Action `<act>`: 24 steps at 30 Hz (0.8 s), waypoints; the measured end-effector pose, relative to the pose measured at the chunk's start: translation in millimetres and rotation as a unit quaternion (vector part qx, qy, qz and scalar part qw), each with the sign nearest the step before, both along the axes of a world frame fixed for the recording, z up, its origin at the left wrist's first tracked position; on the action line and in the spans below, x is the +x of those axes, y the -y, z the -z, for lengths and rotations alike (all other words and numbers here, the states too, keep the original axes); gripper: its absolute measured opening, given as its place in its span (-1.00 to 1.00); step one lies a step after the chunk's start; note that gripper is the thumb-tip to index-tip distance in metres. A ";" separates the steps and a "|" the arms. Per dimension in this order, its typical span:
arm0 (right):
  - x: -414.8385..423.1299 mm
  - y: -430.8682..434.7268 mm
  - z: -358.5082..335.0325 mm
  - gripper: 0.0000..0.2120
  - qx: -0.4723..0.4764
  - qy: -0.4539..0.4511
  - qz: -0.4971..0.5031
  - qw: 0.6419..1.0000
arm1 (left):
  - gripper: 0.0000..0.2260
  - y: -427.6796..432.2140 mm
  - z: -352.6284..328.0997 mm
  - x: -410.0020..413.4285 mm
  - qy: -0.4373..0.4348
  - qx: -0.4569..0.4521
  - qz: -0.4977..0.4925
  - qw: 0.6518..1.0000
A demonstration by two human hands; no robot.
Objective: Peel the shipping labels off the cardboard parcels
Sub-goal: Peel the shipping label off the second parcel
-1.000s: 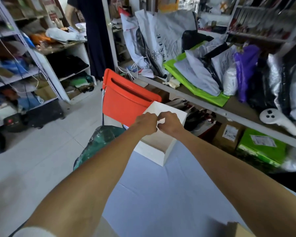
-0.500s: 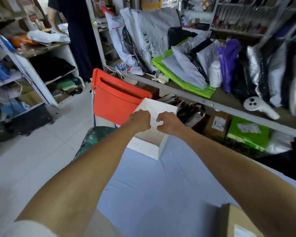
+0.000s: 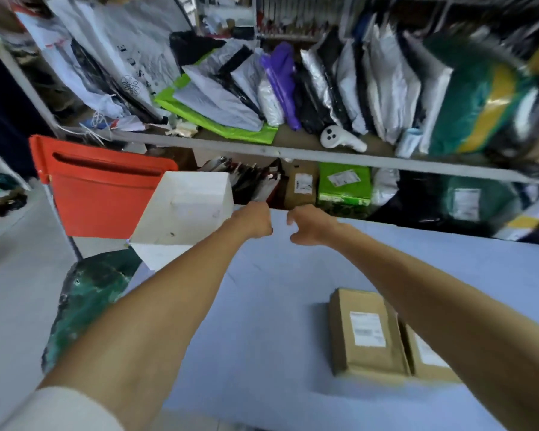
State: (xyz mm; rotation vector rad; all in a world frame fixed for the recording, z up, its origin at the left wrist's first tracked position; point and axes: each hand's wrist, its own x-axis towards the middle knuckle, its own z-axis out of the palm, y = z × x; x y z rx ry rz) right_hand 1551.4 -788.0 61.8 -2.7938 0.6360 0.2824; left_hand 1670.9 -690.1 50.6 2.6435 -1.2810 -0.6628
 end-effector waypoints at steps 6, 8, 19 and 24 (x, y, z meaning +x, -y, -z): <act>-98.4 43.7 -9.7 -0.58 0.001 0.011 0.089 0.996 | -0.84 65.4 -3.7 -85.8 -0.001 -0.009 0.092 0.996; -133.4 57.6 -11.0 -0.58 -0.002 0.017 0.111 0.994 | -0.83 85.0 -6.1 -119.9 0.003 -0.006 0.113 0.994; -314.5 133.4 8.3 -0.58 -0.016 -0.044 0.115 0.992 | -0.89 151.7 12.4 -292.1 -0.010 -0.024 0.138 0.990; -348.9 150.3 17.4 -0.60 0.006 -0.066 0.119 0.991 | -0.87 149.7 17.9 -312.6 -0.010 -0.017 0.108 0.994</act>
